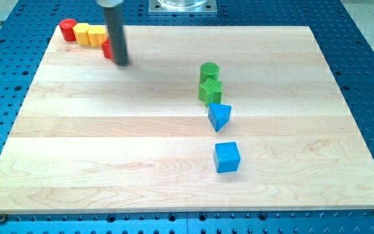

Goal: Move the green circle left to the red star

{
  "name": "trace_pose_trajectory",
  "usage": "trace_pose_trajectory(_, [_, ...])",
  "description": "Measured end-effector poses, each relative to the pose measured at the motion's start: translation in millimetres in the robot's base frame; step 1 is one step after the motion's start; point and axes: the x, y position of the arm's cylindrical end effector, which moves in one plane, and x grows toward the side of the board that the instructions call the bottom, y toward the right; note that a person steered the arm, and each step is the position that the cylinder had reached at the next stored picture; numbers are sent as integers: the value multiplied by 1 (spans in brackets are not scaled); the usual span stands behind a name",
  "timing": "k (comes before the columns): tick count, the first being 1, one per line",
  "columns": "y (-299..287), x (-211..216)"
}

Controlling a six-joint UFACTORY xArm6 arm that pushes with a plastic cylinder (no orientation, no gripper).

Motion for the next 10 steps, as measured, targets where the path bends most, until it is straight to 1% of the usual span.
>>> trace_pose_trajectory(1, [-12, 0])
trace_pose_trajectory(2, [-5, -9])
trace_pose_trajectory(3, [12, -9])
trace_pose_trajectory(4, [125, -21])
trace_pose_trajectory(5, [236, -19])
trace_pose_trajectory(6, [305, 25])
trace_pose_trajectory(7, [244, 60])
trace_pose_trajectory(8, [157, 67])
trace_pose_trajectory(9, [54, 59])
trace_pose_trajectory(10, [4, 66])
